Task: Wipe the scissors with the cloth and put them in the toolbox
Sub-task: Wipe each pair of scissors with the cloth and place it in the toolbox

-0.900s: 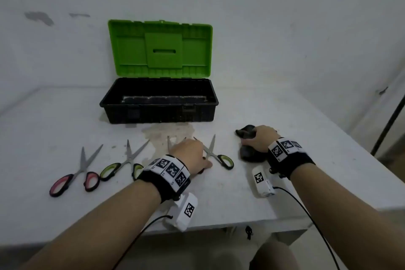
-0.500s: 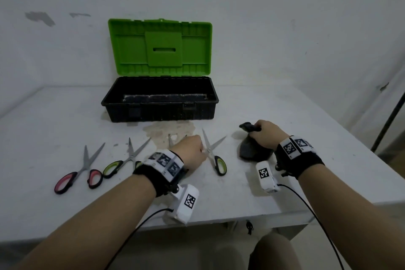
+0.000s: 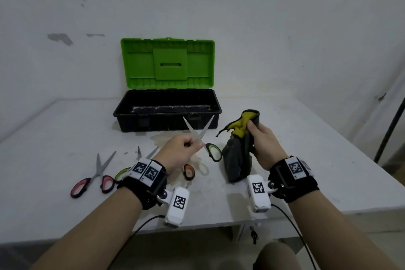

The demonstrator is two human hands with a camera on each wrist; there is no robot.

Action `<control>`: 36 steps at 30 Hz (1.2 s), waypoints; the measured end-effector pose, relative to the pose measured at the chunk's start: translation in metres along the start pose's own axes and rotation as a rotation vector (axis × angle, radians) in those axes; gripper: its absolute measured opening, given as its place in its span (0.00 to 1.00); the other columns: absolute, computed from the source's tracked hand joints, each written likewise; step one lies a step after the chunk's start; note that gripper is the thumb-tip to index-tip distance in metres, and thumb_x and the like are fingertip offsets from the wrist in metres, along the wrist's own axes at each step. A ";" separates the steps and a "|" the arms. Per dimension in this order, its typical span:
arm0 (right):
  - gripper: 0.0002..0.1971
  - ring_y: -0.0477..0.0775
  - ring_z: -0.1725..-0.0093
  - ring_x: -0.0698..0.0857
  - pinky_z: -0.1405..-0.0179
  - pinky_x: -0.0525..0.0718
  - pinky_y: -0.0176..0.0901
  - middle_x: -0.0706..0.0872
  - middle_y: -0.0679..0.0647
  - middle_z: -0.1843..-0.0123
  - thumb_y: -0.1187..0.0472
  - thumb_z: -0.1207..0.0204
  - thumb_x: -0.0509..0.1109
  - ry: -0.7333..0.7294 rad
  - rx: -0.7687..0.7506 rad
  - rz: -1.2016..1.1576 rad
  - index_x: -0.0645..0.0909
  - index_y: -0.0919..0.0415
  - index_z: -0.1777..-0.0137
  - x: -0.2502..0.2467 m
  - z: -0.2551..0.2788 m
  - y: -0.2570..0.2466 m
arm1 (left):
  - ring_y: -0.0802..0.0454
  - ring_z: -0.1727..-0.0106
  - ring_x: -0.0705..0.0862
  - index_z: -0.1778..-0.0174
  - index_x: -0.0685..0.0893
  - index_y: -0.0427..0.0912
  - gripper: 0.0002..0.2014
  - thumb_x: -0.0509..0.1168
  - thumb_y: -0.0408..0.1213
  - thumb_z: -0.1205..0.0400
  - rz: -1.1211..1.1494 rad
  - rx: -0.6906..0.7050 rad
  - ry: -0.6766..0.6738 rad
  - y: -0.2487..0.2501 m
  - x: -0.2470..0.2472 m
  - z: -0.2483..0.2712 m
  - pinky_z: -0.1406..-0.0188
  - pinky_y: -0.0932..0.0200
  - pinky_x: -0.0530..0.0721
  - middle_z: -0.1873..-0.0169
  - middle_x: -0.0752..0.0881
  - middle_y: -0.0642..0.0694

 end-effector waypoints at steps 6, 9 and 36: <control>0.12 0.57 0.58 0.82 0.47 0.82 0.52 0.82 0.59 0.59 0.56 0.13 0.57 0.115 0.049 -0.033 0.79 0.61 0.50 0.012 -0.001 0.011 | 0.57 0.73 0.77 0.60 0.82 0.41 0.16 0.66 0.50 0.14 0.044 -0.016 -0.073 -0.004 -0.004 0.004 0.74 0.64 0.76 0.74 0.80 0.54; 0.13 0.52 0.65 0.77 0.54 0.79 0.46 0.78 0.51 0.65 0.50 0.17 0.59 0.099 0.133 -0.206 0.77 0.54 0.60 0.018 0.001 0.017 | 0.59 0.75 0.77 0.64 0.82 0.45 0.16 0.64 0.48 0.13 0.063 -0.014 -0.118 -0.002 -0.002 0.007 0.77 0.69 0.74 0.73 0.80 0.53; 0.05 0.53 0.55 0.89 0.52 0.89 0.56 0.89 0.49 0.56 0.62 0.22 0.73 0.111 -0.305 0.342 0.84 0.52 0.49 0.026 0.044 0.018 | 0.61 0.71 0.77 0.64 0.85 0.45 0.17 0.77 0.54 0.25 -0.078 0.047 -0.160 -0.006 0.009 0.004 0.67 0.65 0.76 0.71 0.80 0.56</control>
Point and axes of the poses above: each hand's wrist, its own z-axis away from the middle knuckle, its own x-axis out of the palm, y = z × x, the point moved 5 cm from there along -z, towards the middle knuckle
